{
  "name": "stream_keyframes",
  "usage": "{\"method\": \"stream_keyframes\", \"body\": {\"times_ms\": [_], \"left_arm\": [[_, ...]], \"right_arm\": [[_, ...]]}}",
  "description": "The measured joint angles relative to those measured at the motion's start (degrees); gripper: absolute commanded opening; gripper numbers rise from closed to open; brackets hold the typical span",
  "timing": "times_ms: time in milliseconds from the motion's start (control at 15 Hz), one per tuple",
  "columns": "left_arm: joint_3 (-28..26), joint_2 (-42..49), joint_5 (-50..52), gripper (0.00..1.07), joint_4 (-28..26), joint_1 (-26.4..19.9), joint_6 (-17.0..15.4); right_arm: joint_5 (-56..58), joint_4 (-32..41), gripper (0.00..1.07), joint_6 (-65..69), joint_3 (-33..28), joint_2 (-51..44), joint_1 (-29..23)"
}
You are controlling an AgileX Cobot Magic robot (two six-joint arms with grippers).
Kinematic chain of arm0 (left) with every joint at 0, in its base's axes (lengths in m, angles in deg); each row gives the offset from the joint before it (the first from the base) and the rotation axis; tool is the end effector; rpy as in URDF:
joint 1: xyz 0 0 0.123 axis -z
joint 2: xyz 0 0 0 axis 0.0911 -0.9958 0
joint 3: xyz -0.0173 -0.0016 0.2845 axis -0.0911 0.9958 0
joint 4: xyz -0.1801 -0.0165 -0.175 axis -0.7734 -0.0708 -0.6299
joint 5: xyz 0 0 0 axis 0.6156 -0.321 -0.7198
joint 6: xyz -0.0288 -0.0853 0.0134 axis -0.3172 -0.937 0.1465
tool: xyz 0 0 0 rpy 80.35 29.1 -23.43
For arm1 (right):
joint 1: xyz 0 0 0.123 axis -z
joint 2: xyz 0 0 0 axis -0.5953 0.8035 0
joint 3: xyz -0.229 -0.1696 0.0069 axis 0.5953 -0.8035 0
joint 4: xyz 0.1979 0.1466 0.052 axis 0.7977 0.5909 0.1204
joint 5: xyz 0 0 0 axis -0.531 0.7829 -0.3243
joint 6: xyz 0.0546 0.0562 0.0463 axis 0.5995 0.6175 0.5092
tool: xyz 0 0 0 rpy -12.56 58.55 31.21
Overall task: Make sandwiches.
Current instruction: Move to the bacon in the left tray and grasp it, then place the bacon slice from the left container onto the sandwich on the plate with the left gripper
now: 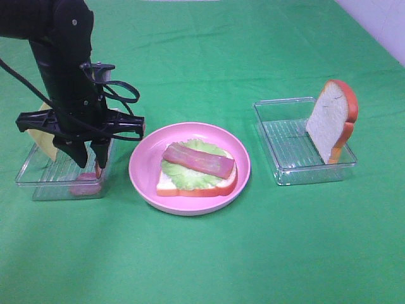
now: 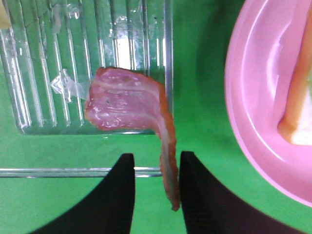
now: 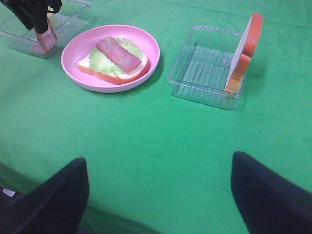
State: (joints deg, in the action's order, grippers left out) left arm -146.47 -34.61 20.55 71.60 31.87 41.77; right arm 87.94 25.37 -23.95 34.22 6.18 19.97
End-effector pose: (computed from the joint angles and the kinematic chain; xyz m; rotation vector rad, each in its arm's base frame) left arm 0.3450 -0.1677 0.1737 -0.0652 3.0514 0.0202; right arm -0.0115 0.0059 0.2802 -0.4703 2.0018 0.2094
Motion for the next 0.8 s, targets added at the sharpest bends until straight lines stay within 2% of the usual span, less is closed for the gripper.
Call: {"method": "stream_keyframes", "body": {"times_ms": [200, 333, 800], "left_arm": [[0.00, 0.00, 0.00, 0.12, 0.11, 0.00, 0.00], [0.00, 0.00, 0.00, 0.01, 0.17, 0.00, 0.00], [0.06, 0.46, -0.06, 0.00, 0.06, 0.00, 2.01]], "right_arm": [[0.00, 0.00, 0.74, 0.00, 0.00, 0.00, 0.00], [0.00, 0.00, 0.74, 0.00, 0.00, 0.00, 0.00], [0.00, 0.00, 0.74, 0.00, 0.00, 0.00, 0.00]]}}
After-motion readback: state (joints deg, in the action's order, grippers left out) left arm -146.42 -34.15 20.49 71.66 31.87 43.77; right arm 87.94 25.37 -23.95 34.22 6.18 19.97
